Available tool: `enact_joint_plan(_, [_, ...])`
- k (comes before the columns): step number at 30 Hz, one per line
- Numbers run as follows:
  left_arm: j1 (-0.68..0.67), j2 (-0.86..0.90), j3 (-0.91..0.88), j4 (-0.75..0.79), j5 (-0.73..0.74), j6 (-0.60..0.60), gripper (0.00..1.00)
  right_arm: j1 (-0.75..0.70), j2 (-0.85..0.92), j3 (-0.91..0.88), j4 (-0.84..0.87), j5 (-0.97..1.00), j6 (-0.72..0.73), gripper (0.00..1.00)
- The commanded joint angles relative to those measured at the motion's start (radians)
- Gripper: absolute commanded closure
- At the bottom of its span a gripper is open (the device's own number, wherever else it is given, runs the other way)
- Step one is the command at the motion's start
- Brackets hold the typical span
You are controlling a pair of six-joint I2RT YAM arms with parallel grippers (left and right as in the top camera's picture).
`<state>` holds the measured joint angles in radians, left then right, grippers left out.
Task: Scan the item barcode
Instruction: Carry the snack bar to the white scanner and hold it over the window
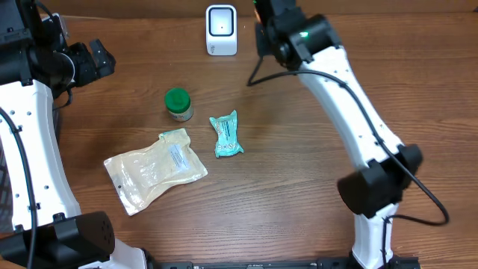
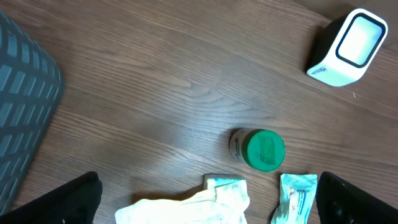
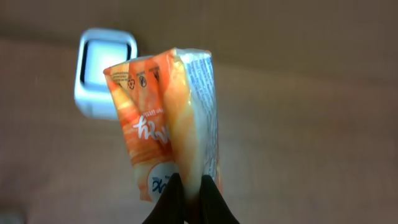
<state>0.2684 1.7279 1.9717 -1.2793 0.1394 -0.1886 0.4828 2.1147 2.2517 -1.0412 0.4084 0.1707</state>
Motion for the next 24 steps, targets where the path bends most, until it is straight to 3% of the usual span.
enact_joint_plan(1, [-0.002,0.0,0.008,0.0,0.008,-0.018,0.0,0.008,0.048,0.019,0.113,0.078,-0.117,0.96])
enact_joint_plan(15, [-0.002,0.0,0.008,0.0,0.008,-0.018,0.01,0.074,0.323,0.019,0.77,0.189,-0.608,0.96])
enact_joint_plan(19, [-0.002,0.0,0.008,0.0,0.008,-0.018,0.0,0.09,0.384,0.019,0.879,0.224,-0.731,0.96])
enact_joint_plan(24, [-0.002,0.0,0.008,0.0,0.008,-0.017,0.0,0.091,0.443,0.019,0.9,0.23,-0.782,0.96])
